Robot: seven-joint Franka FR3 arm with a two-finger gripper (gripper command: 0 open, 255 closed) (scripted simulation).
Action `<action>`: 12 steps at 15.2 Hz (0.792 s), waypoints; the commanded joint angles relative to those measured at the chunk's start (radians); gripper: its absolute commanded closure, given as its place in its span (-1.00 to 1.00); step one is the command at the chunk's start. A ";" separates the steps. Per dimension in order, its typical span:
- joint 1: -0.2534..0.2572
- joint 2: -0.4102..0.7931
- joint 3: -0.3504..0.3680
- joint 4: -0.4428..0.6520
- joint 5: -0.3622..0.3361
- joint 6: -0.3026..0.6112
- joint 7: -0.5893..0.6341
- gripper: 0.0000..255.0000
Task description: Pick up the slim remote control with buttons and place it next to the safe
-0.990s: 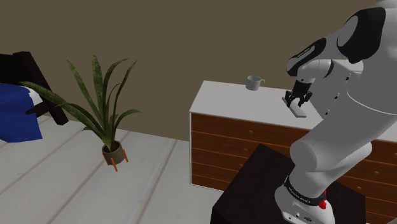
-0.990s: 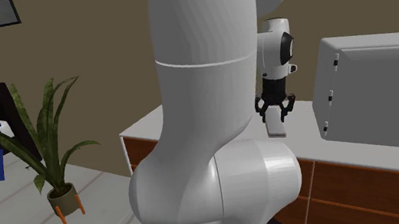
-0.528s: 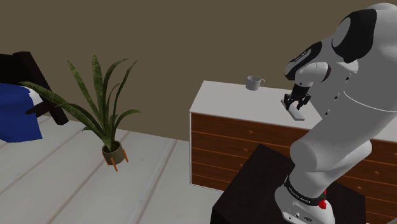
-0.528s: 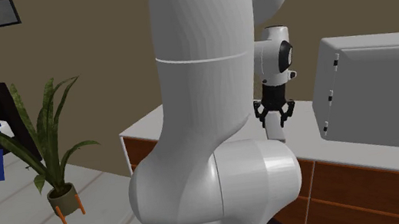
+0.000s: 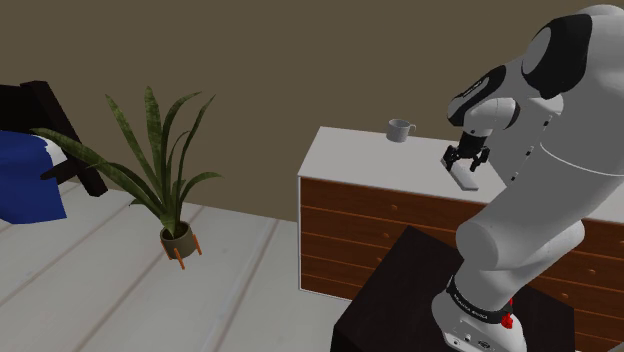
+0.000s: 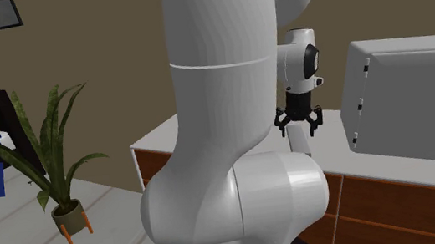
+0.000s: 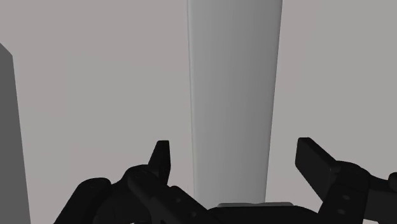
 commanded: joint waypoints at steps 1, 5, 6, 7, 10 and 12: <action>0.000 0.000 0.000 0.000 0.000 0.000 0.000 -1.00; -0.001 -0.090 0.013 0.056 -0.057 -0.134 0.043 -1.00; -0.002 -0.090 0.014 0.056 -0.057 -0.134 0.043 -1.00; -0.002 -0.090 0.014 0.056 -0.057 -0.134 0.043 -1.00; -0.002 -0.090 0.014 0.056 -0.057 -0.134 0.043 -1.00; -0.002 -0.090 0.014 0.056 -0.057 -0.134 0.043 -1.00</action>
